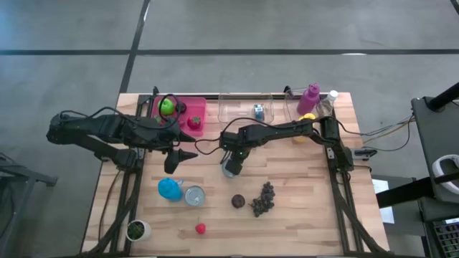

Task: Pick & Place Food Item
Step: Put the yellow and blue tuna can into the left transparent bin

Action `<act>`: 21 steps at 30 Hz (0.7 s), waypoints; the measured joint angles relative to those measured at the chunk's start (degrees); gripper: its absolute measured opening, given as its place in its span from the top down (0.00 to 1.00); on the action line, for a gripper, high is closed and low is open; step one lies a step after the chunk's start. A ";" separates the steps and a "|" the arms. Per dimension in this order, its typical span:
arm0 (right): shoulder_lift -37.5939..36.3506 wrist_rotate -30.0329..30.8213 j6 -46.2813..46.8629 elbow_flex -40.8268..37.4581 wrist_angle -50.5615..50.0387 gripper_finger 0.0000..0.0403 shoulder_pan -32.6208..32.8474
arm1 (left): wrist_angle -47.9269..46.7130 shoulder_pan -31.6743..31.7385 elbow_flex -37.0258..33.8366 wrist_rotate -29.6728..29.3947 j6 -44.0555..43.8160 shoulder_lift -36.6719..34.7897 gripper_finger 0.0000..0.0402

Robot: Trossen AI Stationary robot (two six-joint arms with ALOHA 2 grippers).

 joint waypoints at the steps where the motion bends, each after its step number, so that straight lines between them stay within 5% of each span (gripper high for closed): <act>1: 0.00 -0.02 0.44 0.00 -0.33 0.98 -0.13 | 0.00 -0.02 0.00 0.00 0.00 0.00 0.27; 21: -0.15 -2.57 8.42 -1.18 -2.09 0.98 -1.97 | 0.00 -0.02 -0.02 0.02 0.04 0.00 0.25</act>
